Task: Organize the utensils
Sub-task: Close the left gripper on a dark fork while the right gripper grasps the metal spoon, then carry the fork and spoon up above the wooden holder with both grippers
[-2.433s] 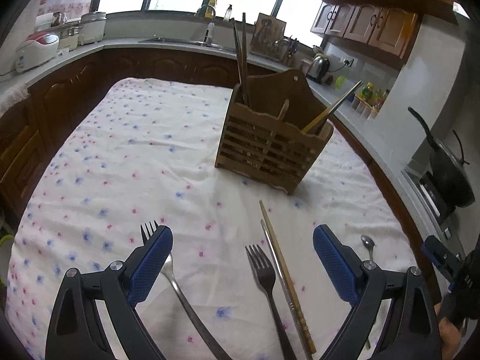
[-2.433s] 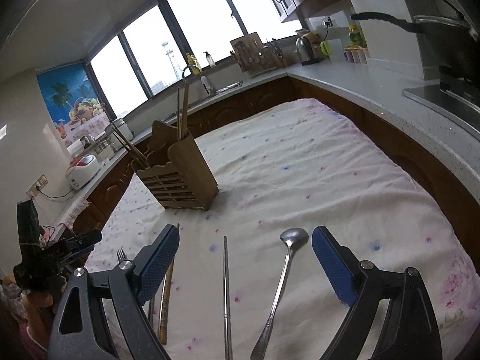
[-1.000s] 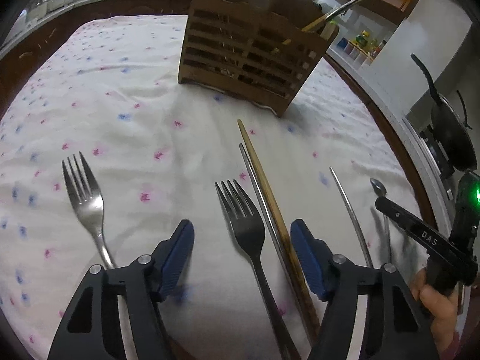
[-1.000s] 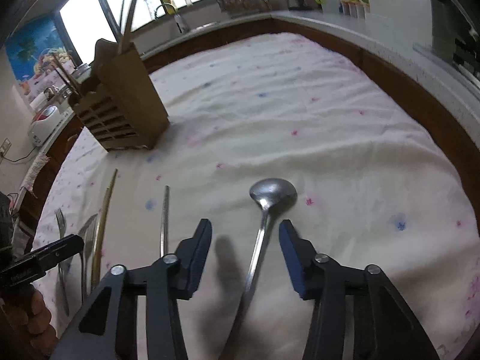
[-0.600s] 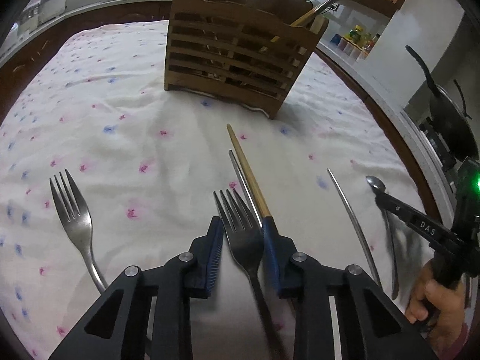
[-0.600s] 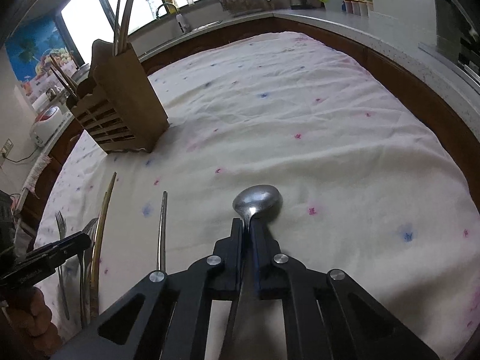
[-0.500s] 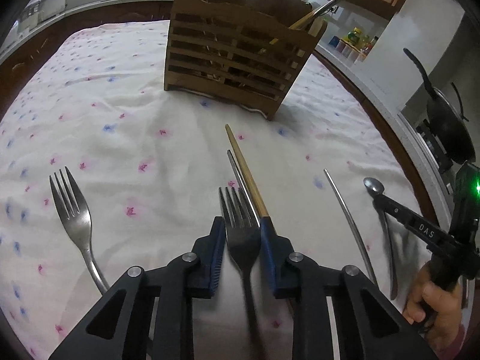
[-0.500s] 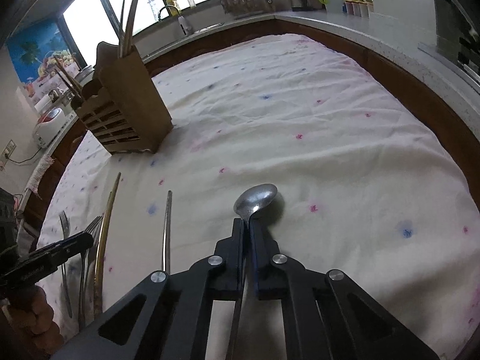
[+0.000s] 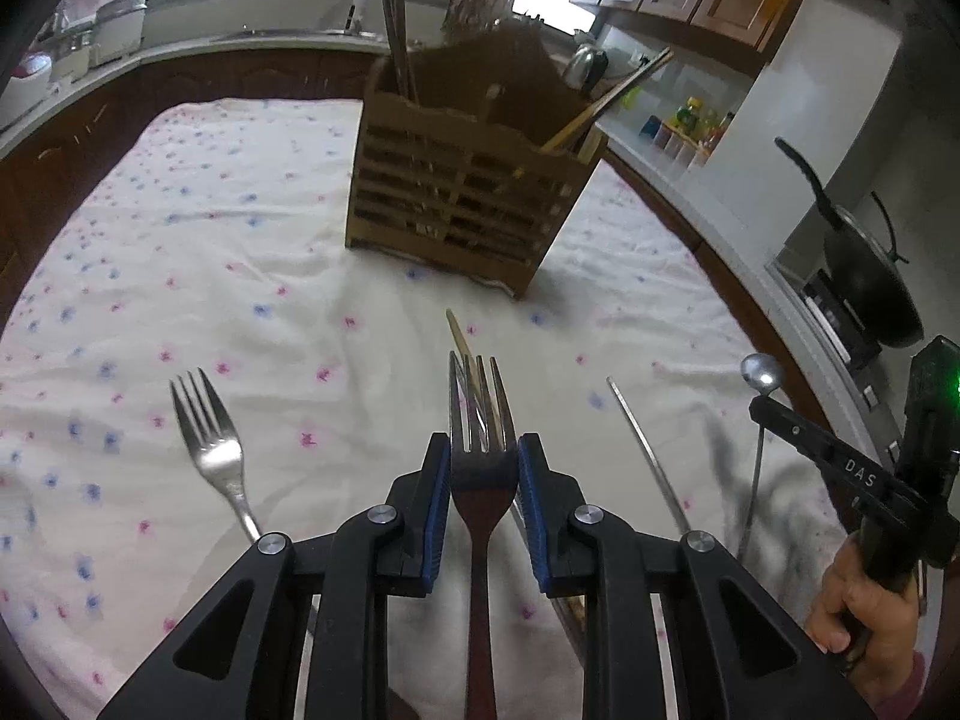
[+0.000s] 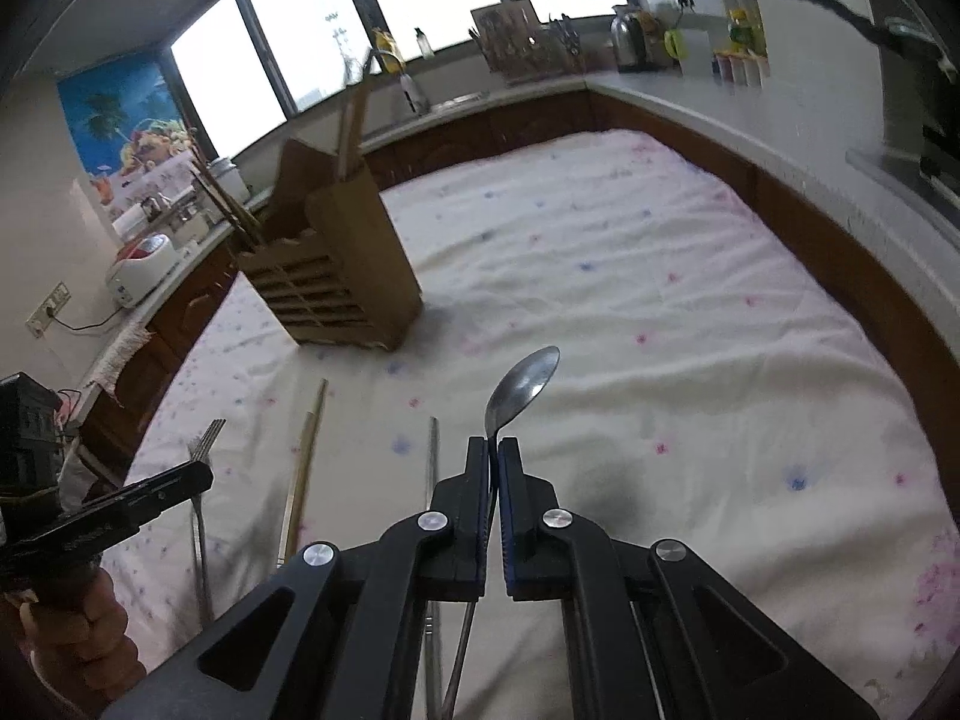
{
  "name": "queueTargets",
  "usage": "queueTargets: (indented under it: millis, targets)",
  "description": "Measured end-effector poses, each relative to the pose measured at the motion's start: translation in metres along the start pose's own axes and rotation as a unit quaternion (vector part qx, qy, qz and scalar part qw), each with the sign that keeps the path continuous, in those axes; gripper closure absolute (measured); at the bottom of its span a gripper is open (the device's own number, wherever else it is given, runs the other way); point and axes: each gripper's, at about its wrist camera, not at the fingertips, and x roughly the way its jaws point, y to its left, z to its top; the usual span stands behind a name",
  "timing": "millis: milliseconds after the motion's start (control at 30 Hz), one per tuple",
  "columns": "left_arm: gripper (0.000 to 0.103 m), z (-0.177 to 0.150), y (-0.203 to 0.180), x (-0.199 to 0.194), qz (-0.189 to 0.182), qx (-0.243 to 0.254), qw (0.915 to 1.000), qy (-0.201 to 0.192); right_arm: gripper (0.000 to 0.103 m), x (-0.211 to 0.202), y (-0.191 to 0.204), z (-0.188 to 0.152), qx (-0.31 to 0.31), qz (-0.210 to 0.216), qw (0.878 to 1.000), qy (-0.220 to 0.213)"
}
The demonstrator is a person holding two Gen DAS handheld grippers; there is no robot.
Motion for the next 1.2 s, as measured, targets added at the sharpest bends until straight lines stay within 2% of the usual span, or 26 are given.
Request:
queueTargets:
  millis: [300,667,767,800,833,1200]
  targets:
    - [0.083,-0.005,0.001,-0.047,-0.009,-0.001,0.9994,-0.032,0.101,-0.024,0.021,0.009,-0.015,0.018,0.999,-0.028]
    - [0.084,-0.001,0.006,-0.08,-0.016,-0.005,0.998,-0.061,0.101,-0.042,0.034,0.024,-0.026,0.027,0.998,-0.059]
    - [0.087,0.003,0.006,-0.087,-0.017,-0.004,0.9976,-0.067,0.101,-0.044,0.037,0.03,-0.031,0.03,0.997,-0.068]
    - [0.092,0.005,0.006,-0.088,-0.017,-0.003,0.9973,-0.071,0.101,-0.045,0.039,0.032,-0.033,0.032,0.996,-0.071]
    - [0.102,0.007,0.006,-0.09,-0.02,-0.003,0.9972,-0.072,0.101,-0.046,0.04,0.034,-0.034,0.033,0.996,-0.073]
    - [0.102,0.025,0.013,-0.103,-0.021,0.0,0.995,-0.098,0.101,-0.049,0.057,0.049,-0.045,0.05,0.993,-0.094]
